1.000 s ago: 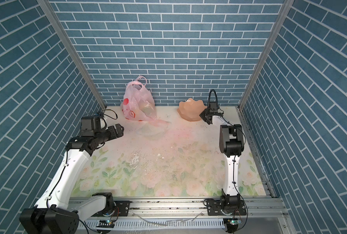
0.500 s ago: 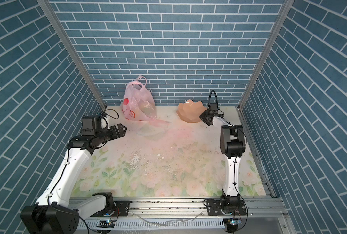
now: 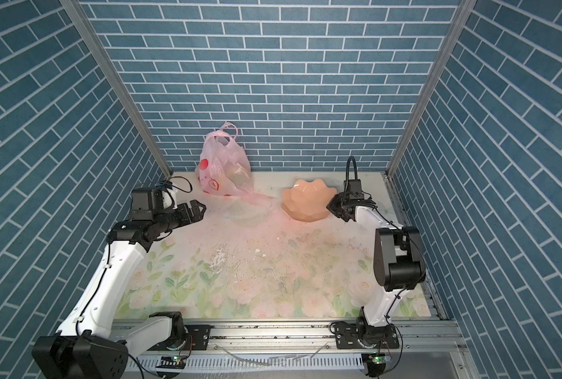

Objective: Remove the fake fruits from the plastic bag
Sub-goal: 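Drag the peach bowl toward the robot with the right gripper and release it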

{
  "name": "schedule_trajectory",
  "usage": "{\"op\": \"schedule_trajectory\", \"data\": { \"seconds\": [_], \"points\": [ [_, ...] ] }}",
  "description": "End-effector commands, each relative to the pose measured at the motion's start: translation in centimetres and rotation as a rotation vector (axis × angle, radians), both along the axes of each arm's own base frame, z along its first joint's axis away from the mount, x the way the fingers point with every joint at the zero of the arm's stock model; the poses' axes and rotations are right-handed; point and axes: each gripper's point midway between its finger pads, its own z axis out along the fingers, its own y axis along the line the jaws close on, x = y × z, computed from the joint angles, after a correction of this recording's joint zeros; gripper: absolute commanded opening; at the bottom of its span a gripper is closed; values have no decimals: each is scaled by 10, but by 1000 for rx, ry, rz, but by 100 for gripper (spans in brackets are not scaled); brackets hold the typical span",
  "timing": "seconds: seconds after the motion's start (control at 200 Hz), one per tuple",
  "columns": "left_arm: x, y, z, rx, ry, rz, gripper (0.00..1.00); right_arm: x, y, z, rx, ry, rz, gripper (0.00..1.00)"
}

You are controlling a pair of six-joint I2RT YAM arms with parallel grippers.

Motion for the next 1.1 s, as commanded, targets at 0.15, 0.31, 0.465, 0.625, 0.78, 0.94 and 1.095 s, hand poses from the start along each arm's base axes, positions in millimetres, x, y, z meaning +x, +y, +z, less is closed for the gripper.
{"op": "schedule_trajectory", "data": {
  "seconds": [0.15,0.31,0.465,0.625,0.78,0.94,1.095],
  "points": [
    [-1,-2,8,-10,-31,-6,99,-103,8,-19,30,60,65,0],
    [-2,-2,9,-9,-36,-3,99,-148,3,-29,53,84,62,0],
    [-1,-3,8,-16,-34,-7,99,-176,2,-46,73,125,66,0],
    [-1,-3,7,-18,-37,-3,99,-189,-1,-59,73,137,52,0],
    [0,-3,5,-17,-30,-4,99,-194,-2,-65,82,140,47,0],
    [0,-3,4,-18,-25,-5,99,-192,-2,-62,81,129,44,6],
    [1,-3,3,-16,-26,-6,99,-191,-2,-58,77,122,47,14]
  ]
}}
